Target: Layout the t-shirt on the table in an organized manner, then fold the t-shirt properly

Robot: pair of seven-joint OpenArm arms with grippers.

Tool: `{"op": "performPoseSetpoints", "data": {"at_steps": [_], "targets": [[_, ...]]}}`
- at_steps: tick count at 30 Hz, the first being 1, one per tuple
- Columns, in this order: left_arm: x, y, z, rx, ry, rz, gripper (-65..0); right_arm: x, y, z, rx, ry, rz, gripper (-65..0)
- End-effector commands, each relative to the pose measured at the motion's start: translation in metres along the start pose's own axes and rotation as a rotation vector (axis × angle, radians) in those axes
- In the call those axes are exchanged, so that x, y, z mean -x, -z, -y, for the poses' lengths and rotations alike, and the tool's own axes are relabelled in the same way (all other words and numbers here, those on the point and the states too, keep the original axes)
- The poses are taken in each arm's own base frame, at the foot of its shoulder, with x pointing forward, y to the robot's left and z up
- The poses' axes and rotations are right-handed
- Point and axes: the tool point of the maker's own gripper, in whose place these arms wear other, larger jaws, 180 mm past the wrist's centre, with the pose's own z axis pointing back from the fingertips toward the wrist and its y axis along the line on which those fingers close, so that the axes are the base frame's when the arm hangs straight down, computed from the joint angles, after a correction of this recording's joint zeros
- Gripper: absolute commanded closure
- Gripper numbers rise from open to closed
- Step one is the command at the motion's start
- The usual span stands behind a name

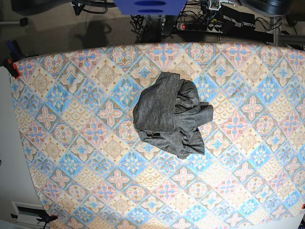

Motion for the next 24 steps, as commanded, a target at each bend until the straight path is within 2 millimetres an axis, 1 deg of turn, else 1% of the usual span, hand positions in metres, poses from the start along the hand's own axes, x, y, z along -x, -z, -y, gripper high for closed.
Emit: {"op": "performPoseSetpoints", "data": {"at_steps": [1, 3, 6, 8, 11, 12, 14, 16, 17, 19, 22, 24], "targets": [[-0.014, -0.005, -0.005, -0.01, 0.006, 0.049, 0.0, -0.01, -0.005, 0.012, 0.01, -0.019, 0.051, 0.0], [-0.031, -0.006, -0.004, -0.004, 0.006, 0.095, 0.0, -0.032, -0.003, 0.017, -0.005, -0.036, 0.135, 0.0], [-0.052, -0.009, -0.002, 0.002, 0.003, 0.145, 0.0, -0.085, -0.001, 0.019, -0.043, -0.062, 0.318, 0.0], [-0.064, -0.012, 0.0, 0.006, 0.001, 0.172, 0.0, -0.112, -0.011, 0.015, -0.064, -0.067, 0.402, 0.0], [-0.084, -0.016, 0.002, 0.011, -0.003, 0.218, 0.0, -0.149, -0.023, 0.002, -0.078, -0.043, 0.516, 0.0], [-0.091, -0.016, 0.003, 0.011, -0.002, 0.237, 0.0, -0.158, -0.026, 0.0, -0.084, -0.04, 0.535, 0.0], [-0.104, -0.015, 0.004, 0.015, -0.003, 0.258, 0.0, -0.17, -0.027, -0.005, -0.096, -0.039, 0.537, -0.2], [-0.118, -0.01, 0.005, 0.016, -0.008, 0.261, 0.0, -0.187, -0.02, -0.012, -0.114, -0.039, 0.525, -0.2], [-0.125, -0.006, 0.003, 0.007, -0.019, 0.264, 0.0, -0.192, -0.018, -0.015, -0.116, -0.038, 0.511, -0.2], [-0.143, 0.003, -0.001, -0.014, -0.052, 0.278, 0.0, -0.209, -0.012, -0.02, -0.124, -0.039, 0.502, -0.2], [-0.168, 0.015, -0.003, -0.022, -0.087, 0.284, 0.0, -0.238, -0.005, -0.027, -0.136, -0.042, 0.519, -0.2], [-0.183, 0.019, -0.001, -0.016, -0.107, 0.26, 0.0, -0.255, -0.003, -0.031, -0.145, -0.047, 0.522, -0.2]]}}
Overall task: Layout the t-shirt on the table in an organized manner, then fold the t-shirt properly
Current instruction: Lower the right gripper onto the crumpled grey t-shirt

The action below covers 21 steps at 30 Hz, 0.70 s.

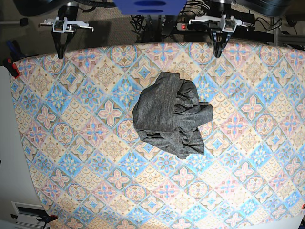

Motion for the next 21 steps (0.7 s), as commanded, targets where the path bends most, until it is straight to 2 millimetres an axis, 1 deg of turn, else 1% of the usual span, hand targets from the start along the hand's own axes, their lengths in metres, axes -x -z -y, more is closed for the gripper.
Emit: {"op": "performPoseSetpoints", "data": {"at_steps": [1, 3, 5, 6, 8, 9, 13, 15, 17, 19, 21], "targets": [[-0.016, -0.001, 0.002, 0.004, -0.011, 0.023, 0.0, -0.014, 0.0, 0.003, -0.004, -0.008, 0.025, -0.2], [-0.028, 0.005, 0.005, 0.01, -0.025, -0.002, 0.0, -0.024, 0.007, -0.001, -0.015, -0.009, 0.012, -0.3], [-0.036, 0.012, 0.009, 0.02, -0.03, -0.044, 0.0, -0.031, 0.016, -0.019, -0.083, 0.029, -0.02, -0.3], [-0.039, 0.014, 0.006, 0.015, -0.017, -0.062, 0.0, -0.033, 0.018, -0.029, -0.119, 0.045, -0.042, -0.3], [-0.038, 0.017, 0.002, 0.006, -0.008, -0.109, 0.0, -0.029, 0.019, -0.045, -0.171, 0.065, -0.111, -0.4], [-0.037, 0.022, 0.0, 0.001, -0.005, -0.123, 0.0, -0.023, 0.018, -0.053, -0.198, 0.073, -0.154, -0.4], [-0.027, 0.031, -0.026, -0.058, 0.04, -0.201, 0.0, 0.005, 0.007, -0.093, -0.339, 0.107, -0.336, -0.5], [-0.024, 0.034, -0.036, -0.082, 0.056, -0.234, 0.0, 0.0, 0.023, -0.109, -0.389, 0.116, -0.327, -1.0], [-0.025, 0.04, -0.044, -0.099, 0.065, -0.245, 0.0, -0.001, 0.032, -0.122, -0.419, 0.115, -0.346, -3.8], [-0.023, 0.045, -0.045, -0.095, 0.069, -0.27, 0.0, -0.002, 0.04, -0.13, -0.437, 0.109, -0.36, -7.4], [-0.022, 0.049, -0.047, -0.077, 0.091, -0.298, 0.0, -0.008, 0.052, -0.14, -0.459, 0.107, -0.351, -10.4]]}}
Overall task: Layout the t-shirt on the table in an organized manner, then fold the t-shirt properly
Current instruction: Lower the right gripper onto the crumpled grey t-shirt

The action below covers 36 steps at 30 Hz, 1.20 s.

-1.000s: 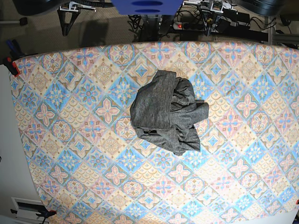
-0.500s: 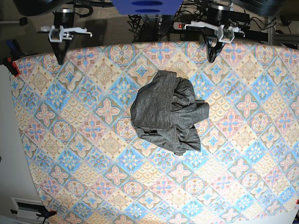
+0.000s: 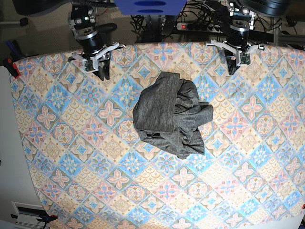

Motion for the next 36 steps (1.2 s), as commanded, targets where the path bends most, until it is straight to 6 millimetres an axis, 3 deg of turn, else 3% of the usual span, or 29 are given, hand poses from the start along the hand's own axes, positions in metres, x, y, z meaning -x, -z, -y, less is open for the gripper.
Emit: {"op": "performPoseSetpoints", "data": {"at_steps": [1, 6, 11, 14, 21, 26, 33, 36], "targets": [[-0.01, 0.0, -0.003, -0.001, -0.002, 0.021, 0.0, -0.017, 0.004, -0.002, -0.017, -0.013, 0.054, -11.3], [-0.018, 0.018, -0.004, 0.094, -0.076, -0.047, 0.0, -0.032, 0.025, -0.02, -0.113, -0.097, 0.04, -11.9], [-0.024, 0.028, -0.004, 0.236, -0.107, -0.177, 0.0, -0.058, 0.044, -0.041, -0.176, -0.137, 0.078, -12.3], [-0.031, 0.031, -0.005, 0.274, -0.096, -0.204, 0.0, -0.069, 0.053, -0.052, -0.207, -0.158, 0.084, -17.1], [-0.047, 0.039, -0.007, 0.274, -0.087, -0.161, 0.0, -0.098, 0.062, -0.094, -0.321, -0.203, 0.155, -28.0], [-0.046, 0.04, -0.012, 0.245, -0.048, -0.156, 0.0, -0.106, 0.072, -0.114, -0.361, -0.235, 0.122, -28.3], [-0.04, 0.04, -0.014, 0.222, -0.013, -0.165, 0.0, -0.16, 0.087, -0.13, -0.364, -0.218, 0.213, -28.3], [-0.039, 0.04, -0.012, 0.216, -0.041, -0.16, 0.0, -0.151, 0.096, -0.144, -0.403, -0.238, 0.184, -28.3]]}}
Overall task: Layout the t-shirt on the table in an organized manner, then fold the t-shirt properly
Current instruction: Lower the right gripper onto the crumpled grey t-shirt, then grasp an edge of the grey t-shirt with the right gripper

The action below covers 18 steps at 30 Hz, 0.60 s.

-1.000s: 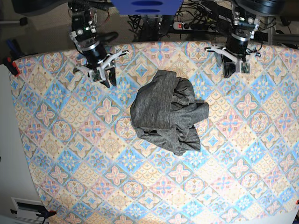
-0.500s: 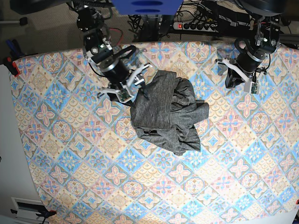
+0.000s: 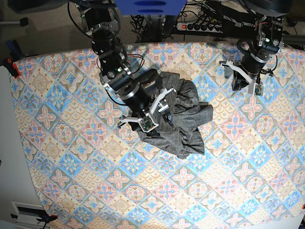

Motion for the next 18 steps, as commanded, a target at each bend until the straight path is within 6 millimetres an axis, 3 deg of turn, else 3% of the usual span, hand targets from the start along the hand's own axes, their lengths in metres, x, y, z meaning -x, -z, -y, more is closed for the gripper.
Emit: {"op": "performPoseSetpoints", "data": {"at_steps": [1, 8, 12, 18], "targets": [[-0.009, -0.003, -0.001, 0.0, 0.017, 0.03, 0.0, -0.001, 0.003, -0.011, -0.036, 0.001, 0.007, -28.3], [-0.006, -0.001, -0.003, -0.005, 0.01, 0.022, 0.0, 0.043, 0.016, -0.022, -0.073, 0.029, -0.103, -28.1], [-0.006, -0.001, -0.003, -0.006, 0.01, 0.023, 0.0, 0.05, 0.023, -0.024, -0.079, 0.054, -0.056, -28.1], [-0.007, -0.001, -0.002, -0.004, 0.01, 0.025, 0.0, 0.085, 0.027, -0.025, -0.084, 0.086, -0.105, -27.9]]}}
